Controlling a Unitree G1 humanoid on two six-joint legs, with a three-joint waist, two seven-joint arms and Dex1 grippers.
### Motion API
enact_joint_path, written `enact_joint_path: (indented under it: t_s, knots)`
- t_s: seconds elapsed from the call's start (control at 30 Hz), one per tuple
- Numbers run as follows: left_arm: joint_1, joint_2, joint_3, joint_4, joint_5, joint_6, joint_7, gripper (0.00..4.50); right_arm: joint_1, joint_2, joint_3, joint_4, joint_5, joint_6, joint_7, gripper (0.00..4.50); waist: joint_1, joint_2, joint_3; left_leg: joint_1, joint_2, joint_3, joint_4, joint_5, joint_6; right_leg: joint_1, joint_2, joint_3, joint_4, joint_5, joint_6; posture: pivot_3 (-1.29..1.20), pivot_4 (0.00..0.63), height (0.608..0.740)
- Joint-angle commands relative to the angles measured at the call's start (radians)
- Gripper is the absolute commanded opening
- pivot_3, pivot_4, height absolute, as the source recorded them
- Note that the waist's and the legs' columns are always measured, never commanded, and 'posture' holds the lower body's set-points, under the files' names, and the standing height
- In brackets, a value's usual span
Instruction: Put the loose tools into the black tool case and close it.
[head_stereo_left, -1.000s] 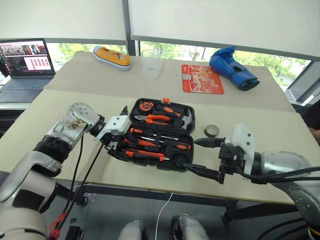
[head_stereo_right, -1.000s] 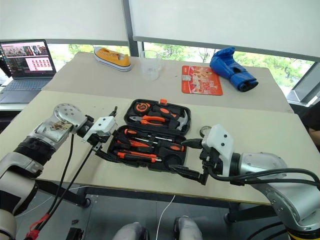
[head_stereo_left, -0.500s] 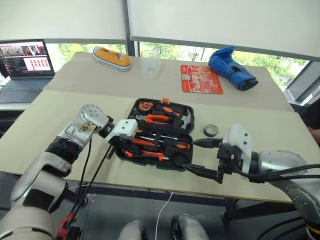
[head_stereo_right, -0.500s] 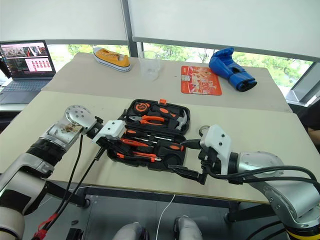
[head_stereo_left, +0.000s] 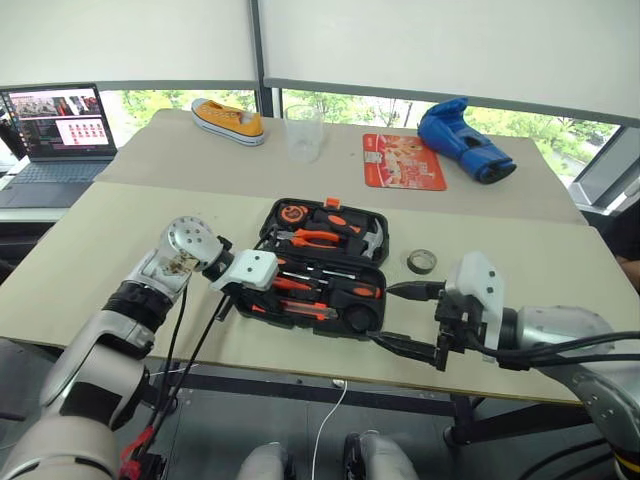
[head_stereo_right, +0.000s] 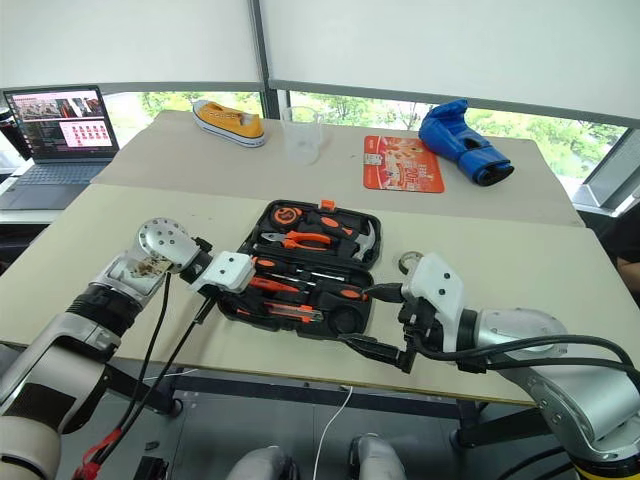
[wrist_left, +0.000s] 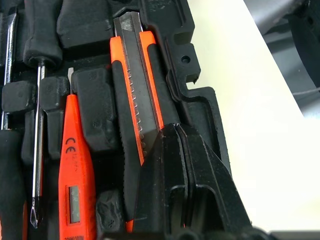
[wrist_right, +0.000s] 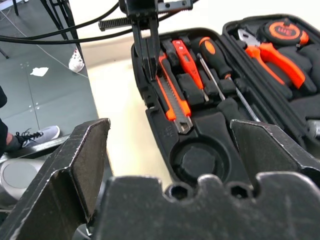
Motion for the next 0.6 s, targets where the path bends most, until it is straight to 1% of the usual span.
enact_joint_path:
  t_s: [0.03, 0.1, 0.13, 0.17, 0.2, 0.23, 0.27, 0.37, 0.4, 0.47, 0.6]
  knots:
    - [-0.037, 0.045, 0.085, -0.115, -0.18, 0.311, -0.008, 0.73, -0.023, -0.045, -0.075, 0.036, -0.014, -0.01, 0.007, 4.5, -0.002, -0.001, 0.0, -0.001, 0.0, 0.0, 0.0, 0.0, 0.0, -0.001, 0.0, 0.0, 0.0, 0.0, 0.0, 0.0, 0.15, 0.724]
    - [-0.065, 0.053, 0.18, -0.182, -0.301, 0.524, -0.007, 1.53, -0.053, -0.076, -0.074, 0.107, -0.035, -0.004, 0.017, 4.5, -0.005, -0.001, 0.001, -0.004, 0.0, 0.0, 0.001, 0.0, 0.0, -0.003, 0.0, 0.0, 0.0, 0.0, 0.0, 0.0, 0.15, 0.724]
    - [-0.069, 0.055, 0.221, -0.216, -0.345, 0.607, 0.002, 1.8, -0.068, -0.09, -0.066, 0.143, -0.05, -0.003, 0.022, 4.5, -0.006, -0.001, 0.001, -0.004, 0.0, 0.0, 0.001, 0.0, 0.001, -0.003, 0.0, 0.0, 0.0, 0.001, -0.001, 0.0, 0.15, 0.724]
    - [-0.058, 0.056, 0.257, -0.258, -0.38, 0.667, 0.02, 2.19, -0.088, -0.102, -0.046, 0.187, -0.078, -0.013, 0.028, 4.5, -0.006, -0.001, 0.001, -0.005, 0.0, 0.0, 0.001, 0.0, 0.001, -0.003, 0.001, 0.0, -0.001, 0.002, -0.003, 0.0, 0.15, 0.724]
    - [-0.047, 0.057, 0.279, -0.291, -0.399, 0.706, 0.036, 2.45, -0.102, -0.11, -0.031, 0.215, -0.098, -0.022, 0.034, 4.5, -0.006, -0.001, 0.001, -0.005, 0.0, 0.0, 0.001, 0.0, 0.001, -0.003, 0.001, 0.0, -0.002, 0.003, -0.004, 0.0, 0.15, 0.724]
    - [-0.023, 0.054, 0.299, -0.336, -0.415, 0.739, 0.065, 2.81, -0.134, -0.109, 0.0, 0.268, -0.129, -0.032, 0.038, 4.5, -0.007, 0.0, 0.0, -0.005, 0.0, 0.0, 0.001, -0.001, 0.002, -0.003, 0.0, 0.0, -0.002, 0.003, -0.004, 0.0, 0.15, 0.724]
    - [0.0, 0.05, 0.317, -0.375, -0.426, 0.768, 0.09, 3.32, -0.167, -0.106, 0.03, 0.317, -0.161, -0.045, 0.044, 4.5, -0.007, 0.0, 0.0, -0.004, 0.0, 0.0, 0.0, -0.001, 0.002, -0.003, 0.0, 0.001, -0.002, 0.003, -0.004, 0.0, 0.15, 0.724]
    - [0.074, 0.042, 0.343, -0.491, -0.443, 0.812, 0.147, 4.19, -0.28, -0.084, 0.148, 0.479, -0.281, -0.102, 0.074, 4.5, -0.013, 0.001, 0.0, -0.003, 0.0, 0.001, -0.001, -0.001, 0.003, -0.003, 0.001, 0.004, -0.002, 0.003, -0.004, 0.0, 0.15, 0.724]
    - [0.093, 0.041, 0.347, -0.519, -0.444, 0.816, 0.158, 4.38, -0.311, -0.075, 0.181, 0.525, -0.315, -0.125, 0.087, 4.5, -0.015, 0.001, 0.0, -0.003, 0.0, 0.001, -0.001, -0.001, 0.003, -0.003, 0.001, 0.004, -0.002, 0.003, -0.004, 0.0, 0.15, 0.724]
    - [0.12, 0.04, 0.351, -0.563, -0.44, 0.82, 0.176, 4.38, -0.363, -0.053, 0.233, 0.611, -0.369, -0.163, 0.116, 4.5, -0.016, 0.001, 0.001, -0.004, 0.0, 0.001, -0.001, -0.001, 0.003, -0.003, 0.001, 0.003, -0.003, 0.003, -0.004, 0.0, 0.15, 0.724]
    - [0.159, 0.036, 0.352, -0.616, -0.412, 0.783, 0.212, 4.38, -0.486, 0.014, 0.371, 0.875, -0.529, -0.309, 0.188, 4.5, -0.015, 0.001, 0.001, -0.004, 0.0, 0.002, -0.001, -0.001, 0.002, -0.004, 0.001, 0.003, -0.002, 0.003, -0.005, 0.0, 0.15, 0.724]
